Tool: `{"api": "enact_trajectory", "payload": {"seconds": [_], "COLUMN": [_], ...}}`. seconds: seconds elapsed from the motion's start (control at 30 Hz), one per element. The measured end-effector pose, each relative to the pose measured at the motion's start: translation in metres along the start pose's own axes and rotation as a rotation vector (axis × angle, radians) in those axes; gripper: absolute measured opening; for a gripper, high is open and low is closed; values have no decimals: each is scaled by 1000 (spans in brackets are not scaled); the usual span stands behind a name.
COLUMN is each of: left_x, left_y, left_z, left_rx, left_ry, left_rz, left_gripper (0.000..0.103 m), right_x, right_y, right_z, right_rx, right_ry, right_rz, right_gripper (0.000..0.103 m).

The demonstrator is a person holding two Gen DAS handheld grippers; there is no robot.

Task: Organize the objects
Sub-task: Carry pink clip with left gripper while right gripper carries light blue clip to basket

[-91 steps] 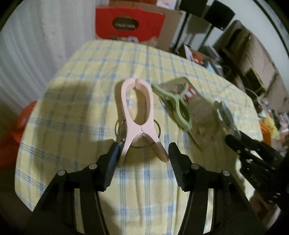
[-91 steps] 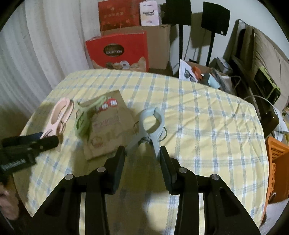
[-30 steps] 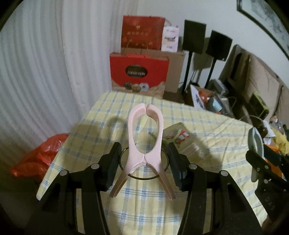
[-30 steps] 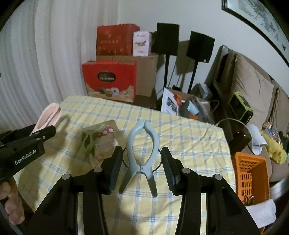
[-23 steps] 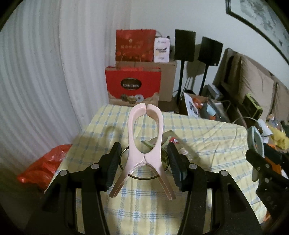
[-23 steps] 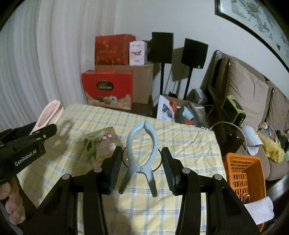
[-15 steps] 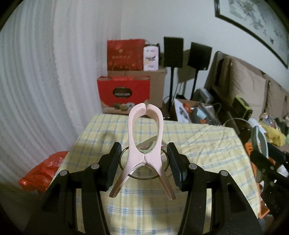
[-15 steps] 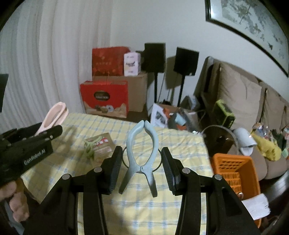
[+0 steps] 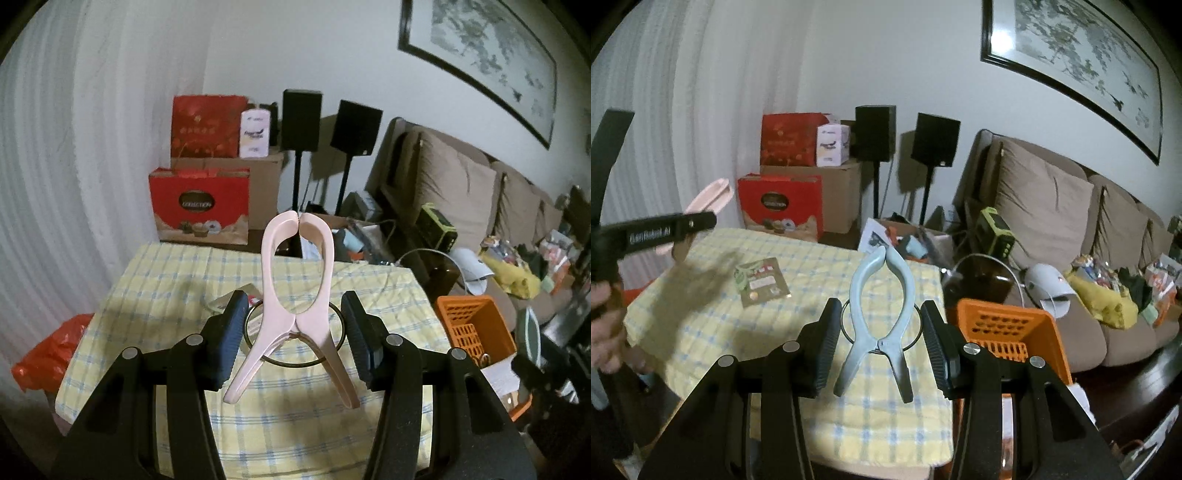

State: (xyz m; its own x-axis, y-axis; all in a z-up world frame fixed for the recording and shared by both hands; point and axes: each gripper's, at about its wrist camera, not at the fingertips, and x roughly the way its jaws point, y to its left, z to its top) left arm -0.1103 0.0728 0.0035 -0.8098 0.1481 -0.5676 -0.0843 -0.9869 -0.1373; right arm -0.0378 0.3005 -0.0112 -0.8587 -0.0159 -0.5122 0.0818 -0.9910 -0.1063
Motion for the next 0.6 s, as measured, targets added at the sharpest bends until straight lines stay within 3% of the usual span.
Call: {"api": "enact_trajectory", "payload": {"seconds": [0.23, 0.4, 0.6], "left_x": [2, 6, 10], "left_y": [-39, -74, -97], "left_z": [-4, -14, -19], "left_rx": [85, 174, 205], "left_ry": [-9, -43, -30], "left_rz": [-29, 57, 51], "left_gripper": [49, 49, 49], "right_x": [-7, -8, -2], "right_y": [-29, -54, -75], "right_z": [-28, -45, -52], "right_rx": [-3, 72, 135], "right_ry": [0, -13, -53], "right_rz": [-24, -16, -9], "right_gripper": [45, 45, 45]}}
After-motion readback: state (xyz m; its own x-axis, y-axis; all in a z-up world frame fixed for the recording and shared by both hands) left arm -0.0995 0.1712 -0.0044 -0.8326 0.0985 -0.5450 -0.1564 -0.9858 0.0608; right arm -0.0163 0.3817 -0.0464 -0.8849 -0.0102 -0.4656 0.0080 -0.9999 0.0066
